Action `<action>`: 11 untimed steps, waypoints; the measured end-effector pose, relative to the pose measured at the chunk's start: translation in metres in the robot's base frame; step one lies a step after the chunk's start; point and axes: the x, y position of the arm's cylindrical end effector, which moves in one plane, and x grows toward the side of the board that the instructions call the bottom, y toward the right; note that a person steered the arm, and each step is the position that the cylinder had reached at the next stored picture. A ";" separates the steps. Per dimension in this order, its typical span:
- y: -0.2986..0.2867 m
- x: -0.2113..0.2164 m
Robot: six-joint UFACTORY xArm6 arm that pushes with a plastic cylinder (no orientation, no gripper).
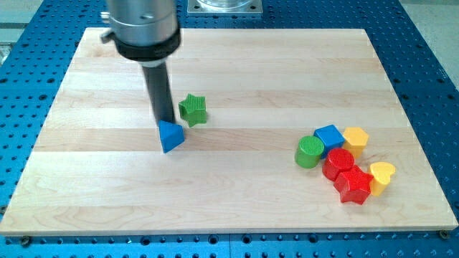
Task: Move the blue triangle diagonal to the green circle
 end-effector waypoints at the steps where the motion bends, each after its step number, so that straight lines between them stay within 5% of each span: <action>1: -0.018 0.018; 4: 0.087 0.031; 7: 0.049 0.069; 11: 0.145 0.137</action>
